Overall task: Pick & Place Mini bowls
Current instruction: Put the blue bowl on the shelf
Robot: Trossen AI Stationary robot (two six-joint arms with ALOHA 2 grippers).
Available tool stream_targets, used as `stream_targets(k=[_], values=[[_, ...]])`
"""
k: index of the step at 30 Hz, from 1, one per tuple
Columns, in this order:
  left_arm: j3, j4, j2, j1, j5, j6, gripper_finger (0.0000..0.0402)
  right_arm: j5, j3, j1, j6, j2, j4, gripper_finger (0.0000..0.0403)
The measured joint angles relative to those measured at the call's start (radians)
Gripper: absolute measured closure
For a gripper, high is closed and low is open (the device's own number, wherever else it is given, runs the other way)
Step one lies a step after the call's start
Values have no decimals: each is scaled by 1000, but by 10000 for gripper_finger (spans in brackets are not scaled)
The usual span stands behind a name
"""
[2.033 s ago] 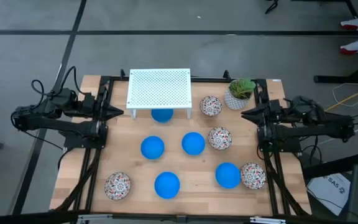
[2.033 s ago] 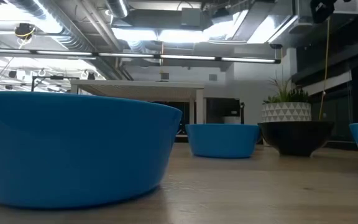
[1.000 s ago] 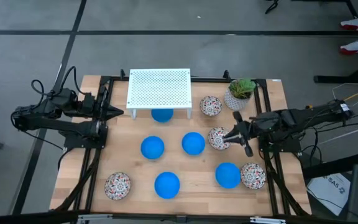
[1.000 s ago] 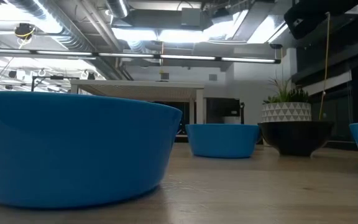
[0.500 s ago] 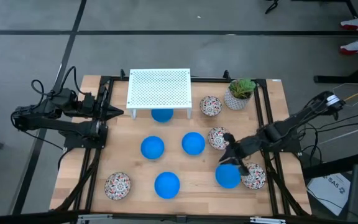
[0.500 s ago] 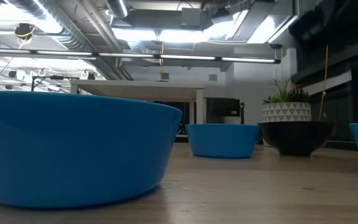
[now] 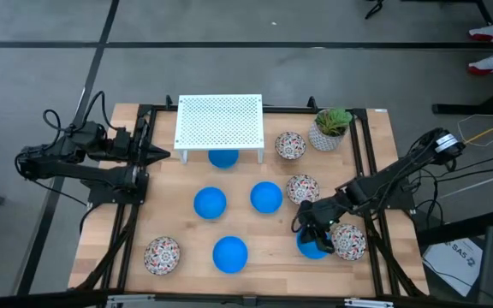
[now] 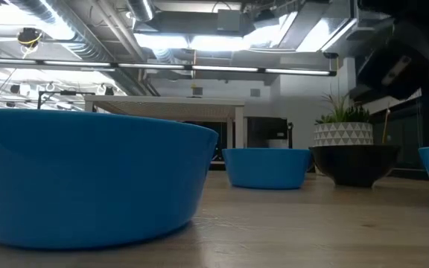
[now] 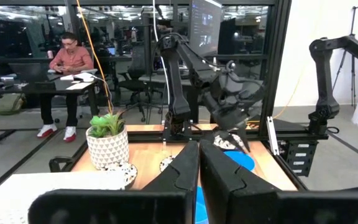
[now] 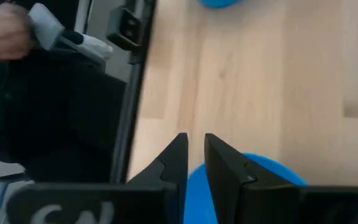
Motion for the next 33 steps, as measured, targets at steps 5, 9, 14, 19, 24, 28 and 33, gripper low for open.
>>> stream_targets(k=[5,9,14,19,24,28,33], values=[[0,0,0,0,0,0,390,-2,132,37,-7,59,-86,347],[0,0,0,0,0,0,392,12,270,72,68,124,-204,347],[0,0,0,0,0,0,393,-43,371,119,120,202,-240,347],[0,0,0,0,0,0,389,-50,378,150,79,235,-207,347],[0,0,0,0,0,0,391,-53,378,145,115,238,-348,347],[0,0,0,0,0,0,393,10,378,145,129,239,-489,347],[0,0,0,0,0,0,391,92,378,145,154,239,-592,329]])
